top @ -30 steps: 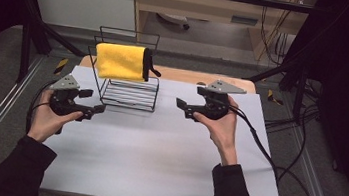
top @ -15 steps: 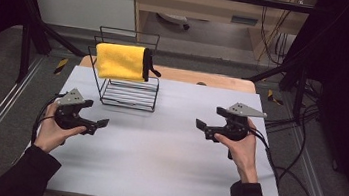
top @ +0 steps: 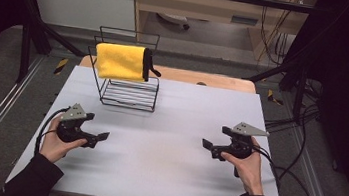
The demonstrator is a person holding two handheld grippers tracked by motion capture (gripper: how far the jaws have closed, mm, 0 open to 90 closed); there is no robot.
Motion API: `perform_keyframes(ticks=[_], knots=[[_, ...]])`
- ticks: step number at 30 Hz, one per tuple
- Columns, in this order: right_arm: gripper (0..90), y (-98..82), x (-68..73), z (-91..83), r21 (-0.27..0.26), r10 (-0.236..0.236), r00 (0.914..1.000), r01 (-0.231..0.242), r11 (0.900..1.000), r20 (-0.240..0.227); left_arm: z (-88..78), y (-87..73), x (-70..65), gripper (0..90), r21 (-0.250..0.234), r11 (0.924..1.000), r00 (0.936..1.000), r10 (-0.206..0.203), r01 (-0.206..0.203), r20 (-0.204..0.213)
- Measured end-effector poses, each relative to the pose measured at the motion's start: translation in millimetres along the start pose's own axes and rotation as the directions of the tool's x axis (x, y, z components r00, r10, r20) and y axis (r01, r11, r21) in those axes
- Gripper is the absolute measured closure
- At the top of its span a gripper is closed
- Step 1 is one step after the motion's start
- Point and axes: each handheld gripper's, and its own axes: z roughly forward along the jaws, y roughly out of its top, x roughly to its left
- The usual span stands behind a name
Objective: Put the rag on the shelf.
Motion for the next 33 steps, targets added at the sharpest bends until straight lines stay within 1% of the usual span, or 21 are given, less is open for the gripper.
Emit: perform_keyframes(ticks=[5, 10, 16, 18, 22, 27, 33], knots=[[3.8, -17.6, -4.4, -2.2, 0.029, 0.009, 0.9999, -0.009, 1.000, 0.008, 1.1, -10.6, -0.5, 5.2, -0.003, 0.9999, 0.9999, -0.012, 0.012, -0.001], [3.1, -32.5, -8.8, -6.7, 0.053, 0.019, 0.9996, -0.020, 0.998, 0.020, 2.0, -21.0, 0.5, 5.4, 0.008, 0.9999, 1.0000, -0.009, 0.009, 0.003], [2.5, -45.7, -13.7, -13.2, 0.072, 0.025, 0.9991, -0.028, 0.997, 0.035, 0.7, -27.1, 1.0, 5.8, 0.005, 1.0000, 1.0000, -0.007, 0.007, 0.002], [2.3, -49.5, -14.7, -14.7, 0.071, 0.031, 0.9987, -0.034, 0.997, 0.041, 0.1, -29.3, 0.3, 6.0, 0.006, 1.0000, 1.0000, -0.007, 0.007, 0.002], [1.8, -54.8, -16.5, -18.2, 0.080, 0.028, 0.9985, -0.031, 0.996, 0.048, -0.2, -31.9, 0.1, 6.0, 0.013, 0.9999, 1.0000, 0.003, -0.003, -0.006], [1.3, -58.4, -17.3, -20.6, 0.092, 0.029, 0.9982, -0.033, 0.995, 0.053, 1.2, -33.6, -0.4, 6.0, 0.019, 0.9998, 1.0000, 0.003, -0.003, -0.002], [1.2, -58.3, -17.3, -21.4, 0.088, 0.027, 0.9983, -0.031, 0.996, 0.052, 1.2, -34.6, 0.4, 6.0, 0.023, 0.9997, 1.0000, 0.000, 0.000, -0.003]])
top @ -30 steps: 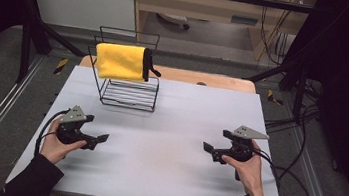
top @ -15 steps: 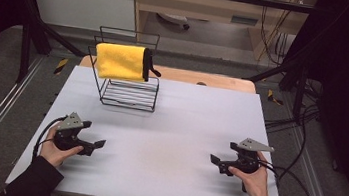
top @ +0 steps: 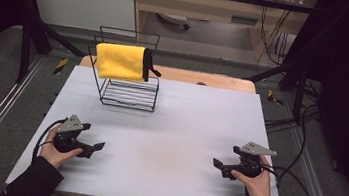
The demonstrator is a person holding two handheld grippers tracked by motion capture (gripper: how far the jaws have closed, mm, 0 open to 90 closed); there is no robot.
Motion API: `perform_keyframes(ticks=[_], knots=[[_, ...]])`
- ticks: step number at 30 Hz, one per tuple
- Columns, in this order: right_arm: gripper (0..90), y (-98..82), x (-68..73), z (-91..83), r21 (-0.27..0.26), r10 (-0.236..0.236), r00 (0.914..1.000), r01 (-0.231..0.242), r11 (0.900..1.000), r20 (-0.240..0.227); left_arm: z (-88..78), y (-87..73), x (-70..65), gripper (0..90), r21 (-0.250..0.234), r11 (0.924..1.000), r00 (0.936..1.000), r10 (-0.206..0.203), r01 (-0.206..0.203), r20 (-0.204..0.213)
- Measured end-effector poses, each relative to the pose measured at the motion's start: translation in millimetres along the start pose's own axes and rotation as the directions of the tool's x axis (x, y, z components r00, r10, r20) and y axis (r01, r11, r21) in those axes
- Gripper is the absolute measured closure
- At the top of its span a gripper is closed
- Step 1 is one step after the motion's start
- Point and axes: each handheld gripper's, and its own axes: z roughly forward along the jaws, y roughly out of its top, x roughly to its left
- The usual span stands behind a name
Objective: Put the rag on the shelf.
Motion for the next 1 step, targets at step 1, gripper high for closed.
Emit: perform_keyframes(ticks=[1], knots=[[1.2, 0.0, 0.0, 0.0, 0.000, 0.000, 1.0000, 0.000, 1.000, 0.000, 0.0, 0.0, 0.0, 6.0, 0.000, 1.0000, 1.0000, 0.000, 0.000, 0.000]])
